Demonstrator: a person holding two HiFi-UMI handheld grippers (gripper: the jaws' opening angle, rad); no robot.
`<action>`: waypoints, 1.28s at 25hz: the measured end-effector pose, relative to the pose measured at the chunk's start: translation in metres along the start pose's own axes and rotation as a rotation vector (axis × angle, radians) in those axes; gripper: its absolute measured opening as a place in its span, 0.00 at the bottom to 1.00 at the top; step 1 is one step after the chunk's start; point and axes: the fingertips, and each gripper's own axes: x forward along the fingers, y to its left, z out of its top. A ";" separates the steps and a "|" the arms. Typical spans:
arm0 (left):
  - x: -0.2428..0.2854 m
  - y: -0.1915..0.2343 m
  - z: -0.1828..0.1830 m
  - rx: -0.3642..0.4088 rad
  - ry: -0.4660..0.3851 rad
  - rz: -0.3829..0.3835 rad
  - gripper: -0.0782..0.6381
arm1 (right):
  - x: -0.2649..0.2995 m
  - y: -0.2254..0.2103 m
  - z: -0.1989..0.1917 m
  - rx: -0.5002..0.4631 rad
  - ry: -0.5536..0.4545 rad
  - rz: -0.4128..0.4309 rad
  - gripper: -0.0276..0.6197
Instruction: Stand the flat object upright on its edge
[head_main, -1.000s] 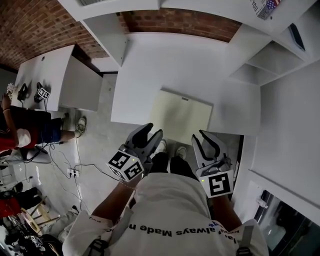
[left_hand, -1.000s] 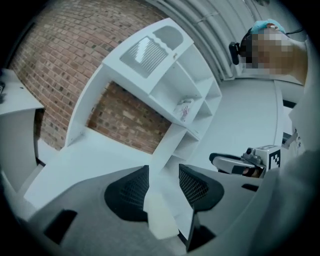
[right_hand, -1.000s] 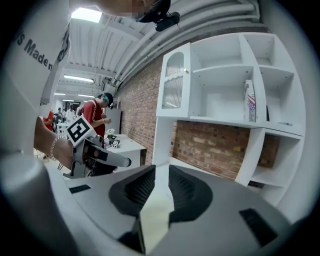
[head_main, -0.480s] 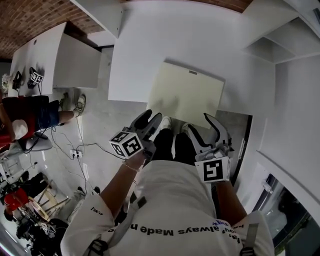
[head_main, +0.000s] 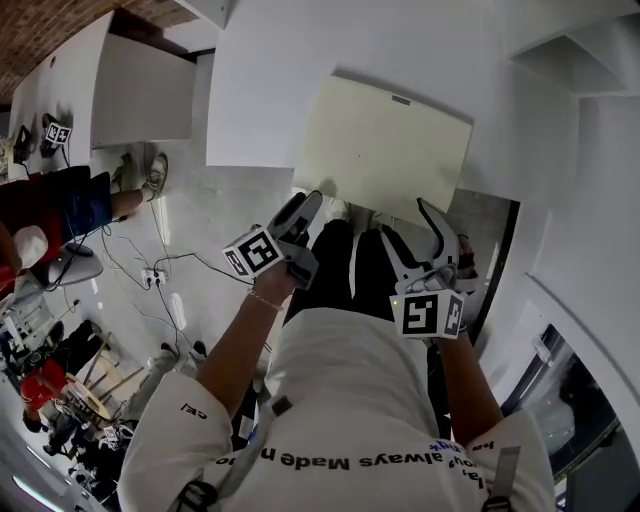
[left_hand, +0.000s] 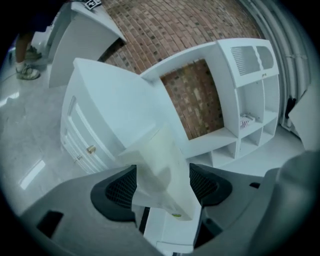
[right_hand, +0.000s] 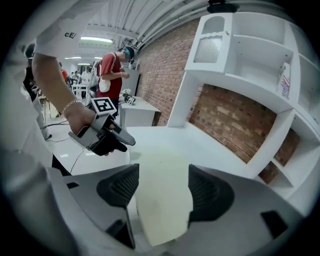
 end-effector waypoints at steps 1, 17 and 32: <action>0.003 0.005 0.000 -0.027 -0.012 -0.005 0.53 | 0.004 0.002 -0.007 -0.007 0.014 0.005 0.46; 0.041 0.038 0.003 -0.258 -0.091 -0.181 0.57 | 0.063 0.034 -0.096 -0.077 0.187 0.065 0.48; 0.034 0.000 0.019 -0.114 -0.138 -0.188 0.50 | 0.061 0.029 -0.104 -0.089 0.188 0.041 0.47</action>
